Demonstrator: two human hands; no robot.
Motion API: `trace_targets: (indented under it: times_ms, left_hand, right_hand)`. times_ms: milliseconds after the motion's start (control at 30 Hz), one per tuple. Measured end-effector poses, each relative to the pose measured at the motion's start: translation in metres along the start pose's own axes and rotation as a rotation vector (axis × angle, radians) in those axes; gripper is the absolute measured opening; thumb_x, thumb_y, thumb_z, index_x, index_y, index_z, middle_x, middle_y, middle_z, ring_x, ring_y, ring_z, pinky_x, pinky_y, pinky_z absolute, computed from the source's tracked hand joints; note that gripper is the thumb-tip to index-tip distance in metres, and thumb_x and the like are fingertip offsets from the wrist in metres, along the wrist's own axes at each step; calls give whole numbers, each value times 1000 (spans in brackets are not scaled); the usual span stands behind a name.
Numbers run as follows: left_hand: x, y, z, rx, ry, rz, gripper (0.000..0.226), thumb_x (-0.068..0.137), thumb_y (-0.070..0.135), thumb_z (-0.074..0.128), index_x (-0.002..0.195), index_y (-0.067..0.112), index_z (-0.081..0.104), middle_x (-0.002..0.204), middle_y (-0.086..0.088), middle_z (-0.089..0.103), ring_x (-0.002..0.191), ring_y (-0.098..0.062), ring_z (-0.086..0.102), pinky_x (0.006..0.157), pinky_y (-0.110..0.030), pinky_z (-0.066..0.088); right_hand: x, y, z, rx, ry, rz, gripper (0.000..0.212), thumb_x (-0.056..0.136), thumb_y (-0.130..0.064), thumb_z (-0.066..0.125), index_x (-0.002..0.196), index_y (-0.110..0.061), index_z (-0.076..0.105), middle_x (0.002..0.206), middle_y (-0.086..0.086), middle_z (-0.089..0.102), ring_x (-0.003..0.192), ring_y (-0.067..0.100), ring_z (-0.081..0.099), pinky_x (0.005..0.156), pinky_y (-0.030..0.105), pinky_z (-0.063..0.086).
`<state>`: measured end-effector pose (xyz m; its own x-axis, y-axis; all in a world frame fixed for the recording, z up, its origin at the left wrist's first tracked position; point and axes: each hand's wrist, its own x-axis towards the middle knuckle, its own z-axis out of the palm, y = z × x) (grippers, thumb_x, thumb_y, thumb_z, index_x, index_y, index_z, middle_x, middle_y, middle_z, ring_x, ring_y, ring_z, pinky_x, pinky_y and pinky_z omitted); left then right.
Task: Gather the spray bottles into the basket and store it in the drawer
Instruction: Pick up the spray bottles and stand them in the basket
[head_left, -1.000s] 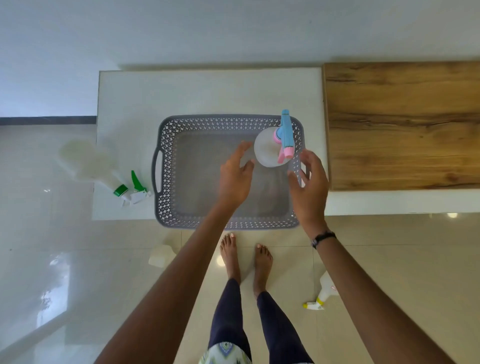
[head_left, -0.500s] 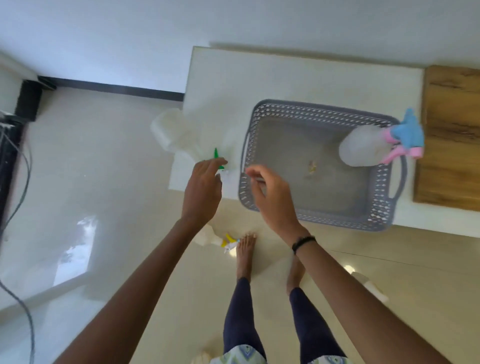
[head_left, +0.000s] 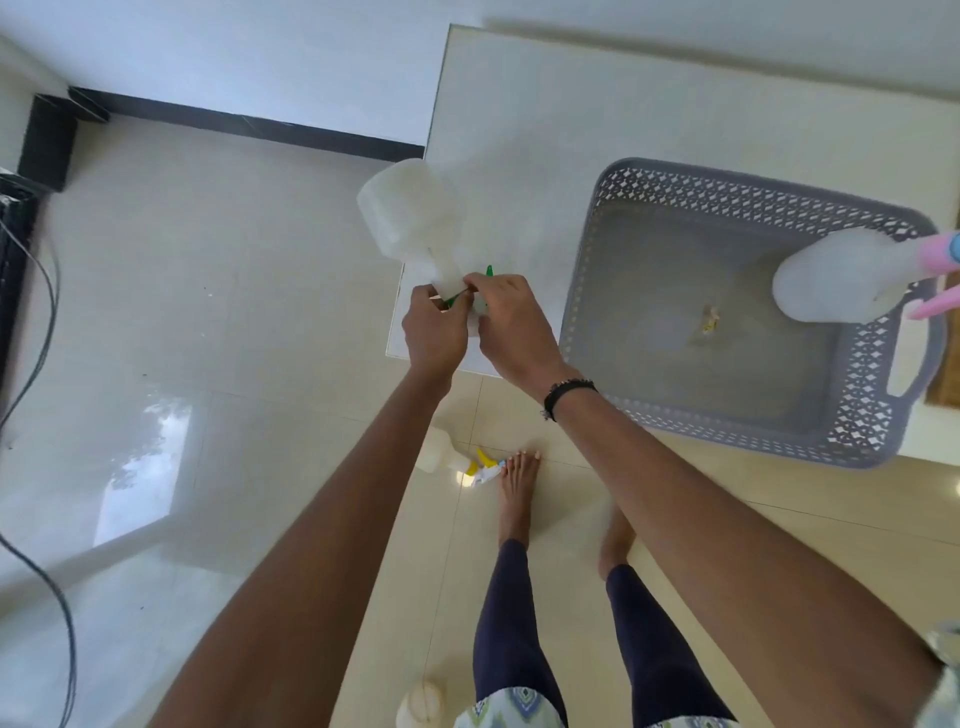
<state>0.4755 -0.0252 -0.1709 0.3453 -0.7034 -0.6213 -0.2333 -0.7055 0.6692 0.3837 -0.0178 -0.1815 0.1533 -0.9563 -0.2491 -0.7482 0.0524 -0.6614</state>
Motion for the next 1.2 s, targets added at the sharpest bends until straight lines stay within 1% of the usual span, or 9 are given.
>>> trace_targets:
  times_ms: [100,267,433,567,667,867,1033,1100,1200]
  left_hand:
    - [1,6,-2,8,18,7,34,84,30,67,110,8,58,100,-3,65,93,-21,63,78,-28,51]
    - [-14,36,-25,-9,-59,56,29,79,30,72,96,8,65,87,-3,64,81,-17,60,72,-27,50]
    - [-41,103,-42,-84,-319,4,15,82,22,70,88,8,67,96,-10,69,80,-17,66,73,-22,56]
    - [-56,143,-38,-171,-511,-92,19,86,19,66,100,7,67,108,-11,68,88,-16,68,72,-18,58]
    - [-65,162,-26,-5,-571,-105,28,85,20,68,111,10,64,110,-10,67,80,-12,68,61,-16,58]
    - [-86,190,13,178,-730,20,32,87,25,65,114,9,66,92,-10,73,65,-8,69,52,-11,53]
    - [-110,182,68,41,-715,54,33,98,40,41,102,13,59,84,-9,65,67,-13,64,59,-17,55]
    - [-120,161,94,96,-563,197,29,100,30,38,113,17,60,95,-7,63,85,-19,61,76,-24,53]
    - [-131,122,126,258,-484,455,44,98,16,39,141,18,43,135,-7,53,120,-19,51,103,-36,41]
  right_hand:
    - [-4,-2,-10,46,2,10,48,88,12,42,133,-3,48,126,14,58,124,28,43,97,39,46]
    - [-12,-6,-41,88,136,-104,52,84,17,43,128,-7,54,126,8,60,121,23,48,101,29,43]
    - [-14,0,-96,11,350,-155,64,79,19,48,137,-10,44,143,6,43,133,20,36,107,-1,14]
    - [-12,19,-137,-45,447,-150,73,80,10,59,144,-11,32,153,8,29,141,23,24,112,4,2]
    - [-14,39,-157,-111,391,-184,81,79,-2,70,147,-13,27,156,8,23,145,27,15,113,7,-4]
    - [-40,85,-162,3,290,-251,84,70,-17,81,140,-16,35,148,12,31,139,27,28,113,37,33]
    - [-71,108,-146,212,523,38,85,66,-21,83,136,-12,35,135,12,42,121,20,48,94,21,44]
    - [-78,115,-137,243,573,162,86,66,-24,84,137,-11,37,135,9,43,118,16,48,90,15,41]
    - [-82,124,-127,303,612,250,81,69,-27,81,137,-16,38,134,6,40,115,16,50,90,25,48]
